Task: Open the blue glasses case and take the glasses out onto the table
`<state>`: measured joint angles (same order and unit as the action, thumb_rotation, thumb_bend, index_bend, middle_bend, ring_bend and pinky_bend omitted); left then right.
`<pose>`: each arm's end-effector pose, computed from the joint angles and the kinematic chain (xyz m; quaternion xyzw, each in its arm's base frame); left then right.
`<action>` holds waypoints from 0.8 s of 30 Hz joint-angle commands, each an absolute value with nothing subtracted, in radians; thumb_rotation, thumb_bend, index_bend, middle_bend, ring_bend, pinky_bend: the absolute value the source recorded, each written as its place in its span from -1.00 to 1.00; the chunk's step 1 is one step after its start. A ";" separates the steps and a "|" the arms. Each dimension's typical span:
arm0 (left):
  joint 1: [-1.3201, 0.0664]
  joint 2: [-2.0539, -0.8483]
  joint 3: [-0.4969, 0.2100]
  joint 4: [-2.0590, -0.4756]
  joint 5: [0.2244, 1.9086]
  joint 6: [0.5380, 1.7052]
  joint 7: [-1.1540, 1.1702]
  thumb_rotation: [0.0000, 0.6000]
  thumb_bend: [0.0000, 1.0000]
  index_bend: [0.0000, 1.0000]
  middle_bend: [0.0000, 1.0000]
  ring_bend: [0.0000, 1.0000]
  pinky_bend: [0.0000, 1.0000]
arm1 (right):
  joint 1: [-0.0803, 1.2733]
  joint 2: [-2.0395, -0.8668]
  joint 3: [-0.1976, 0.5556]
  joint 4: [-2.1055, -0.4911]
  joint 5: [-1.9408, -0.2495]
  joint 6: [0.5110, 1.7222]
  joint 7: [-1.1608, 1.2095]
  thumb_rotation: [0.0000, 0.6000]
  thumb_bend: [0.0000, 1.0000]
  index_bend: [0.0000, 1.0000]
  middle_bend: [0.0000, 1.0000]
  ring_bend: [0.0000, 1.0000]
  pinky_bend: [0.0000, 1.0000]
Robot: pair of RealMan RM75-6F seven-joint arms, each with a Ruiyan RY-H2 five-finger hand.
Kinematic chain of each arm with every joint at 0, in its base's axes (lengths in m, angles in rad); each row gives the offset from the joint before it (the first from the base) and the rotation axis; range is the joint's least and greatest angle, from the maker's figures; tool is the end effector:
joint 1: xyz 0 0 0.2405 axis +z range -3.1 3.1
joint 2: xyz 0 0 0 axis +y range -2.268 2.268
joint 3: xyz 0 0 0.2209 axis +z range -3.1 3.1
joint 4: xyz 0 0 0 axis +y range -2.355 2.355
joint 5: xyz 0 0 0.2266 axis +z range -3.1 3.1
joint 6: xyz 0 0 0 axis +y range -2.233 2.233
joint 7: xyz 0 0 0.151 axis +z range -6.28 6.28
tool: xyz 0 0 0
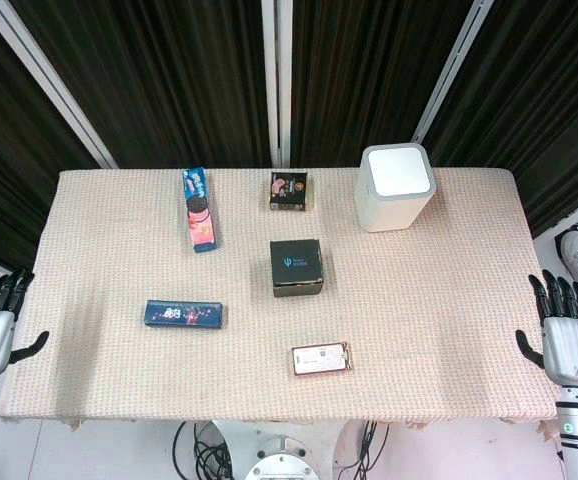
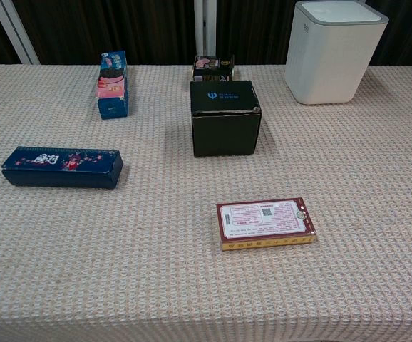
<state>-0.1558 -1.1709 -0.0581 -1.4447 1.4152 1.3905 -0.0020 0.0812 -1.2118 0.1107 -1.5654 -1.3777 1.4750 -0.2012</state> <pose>-0.3181 0.2129 0.1269 -0.6091 -0.3771 -0.3400 0.6093 -0.2983 -0.1981 0.1198 0.5733 -0.3622 0.3321 0.6557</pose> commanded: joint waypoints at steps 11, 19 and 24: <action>-0.171 -1.157 -0.042 -1.482 1.440 1.356 -0.006 1.00 -0.52 -1.00 -1.00 -1.00 -1.00 | 0.082 -1.221 0.112 -1.532 -1.365 1.456 -0.174 1.00 -0.47 -1.00 -1.00 -1.00 -1.00; -0.255 -1.166 -0.027 -1.533 1.475 1.222 -0.017 1.00 -0.51 -1.00 -1.00 -1.00 -1.00 | 0.091 -1.227 0.108 -1.540 -1.366 1.439 -0.188 1.00 -0.47 -1.00 -1.00 -1.00 -1.00; -0.330 -1.214 -0.045 -1.522 1.486 1.139 -0.040 1.00 -0.51 -1.00 -1.00 -1.00 -1.00 | 0.096 -1.222 0.105 -1.541 -1.365 1.428 -0.200 1.00 -0.46 -1.00 -1.00 -1.00 -1.00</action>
<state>-0.2994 -1.1863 -0.0347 -1.5292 1.4784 1.1665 -0.0271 0.0951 -1.2230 0.1048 -1.5416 -1.3657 1.4291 -0.2002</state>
